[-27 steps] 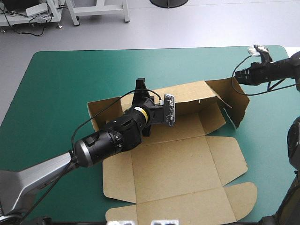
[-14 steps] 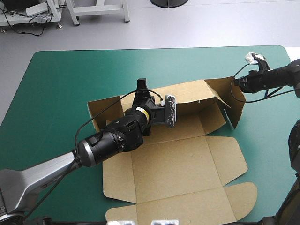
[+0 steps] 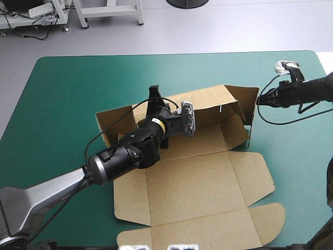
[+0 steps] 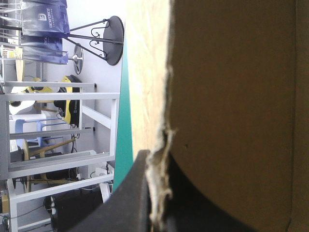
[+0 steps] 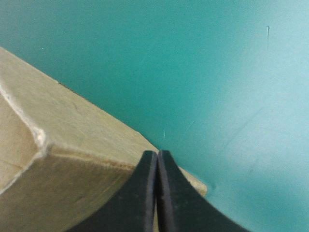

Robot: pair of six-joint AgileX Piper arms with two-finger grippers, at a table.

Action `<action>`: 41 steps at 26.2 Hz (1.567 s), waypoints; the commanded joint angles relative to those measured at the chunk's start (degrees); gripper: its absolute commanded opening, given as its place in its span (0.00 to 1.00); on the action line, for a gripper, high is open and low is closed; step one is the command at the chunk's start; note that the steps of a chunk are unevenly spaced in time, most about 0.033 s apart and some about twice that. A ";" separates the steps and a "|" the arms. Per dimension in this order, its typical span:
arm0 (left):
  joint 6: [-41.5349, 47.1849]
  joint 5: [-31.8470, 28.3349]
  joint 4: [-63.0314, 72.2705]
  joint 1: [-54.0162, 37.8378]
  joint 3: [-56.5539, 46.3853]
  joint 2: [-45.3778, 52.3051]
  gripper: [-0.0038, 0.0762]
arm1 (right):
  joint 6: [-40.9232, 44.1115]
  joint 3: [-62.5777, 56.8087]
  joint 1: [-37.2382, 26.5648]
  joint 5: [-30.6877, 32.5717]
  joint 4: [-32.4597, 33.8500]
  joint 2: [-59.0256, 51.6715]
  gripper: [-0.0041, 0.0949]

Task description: Fold the box

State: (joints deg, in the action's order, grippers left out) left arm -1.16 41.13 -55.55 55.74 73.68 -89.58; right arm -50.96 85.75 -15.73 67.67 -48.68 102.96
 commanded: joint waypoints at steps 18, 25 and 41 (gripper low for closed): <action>2.08 -1.81 -0.45 0.46 0.92 1.52 0.04 | -7.96 -7.82 11.04 1.33 7.96 -8.42 0.08; 5.88 -1.81 -4.60 0.46 0.92 1.52 0.04 | -3.20 -7.82 11.31 1.49 13.72 -8.70 0.21; 6.56 0.37 -5.62 0.46 0.92 1.52 0.04 | 2.84 -7.82 11.31 3.94 16.30 -10.13 0.29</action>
State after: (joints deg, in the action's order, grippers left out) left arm 3.97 41.04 -59.70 55.82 73.50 -89.89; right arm -49.27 76.66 -4.32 69.01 -31.61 96.65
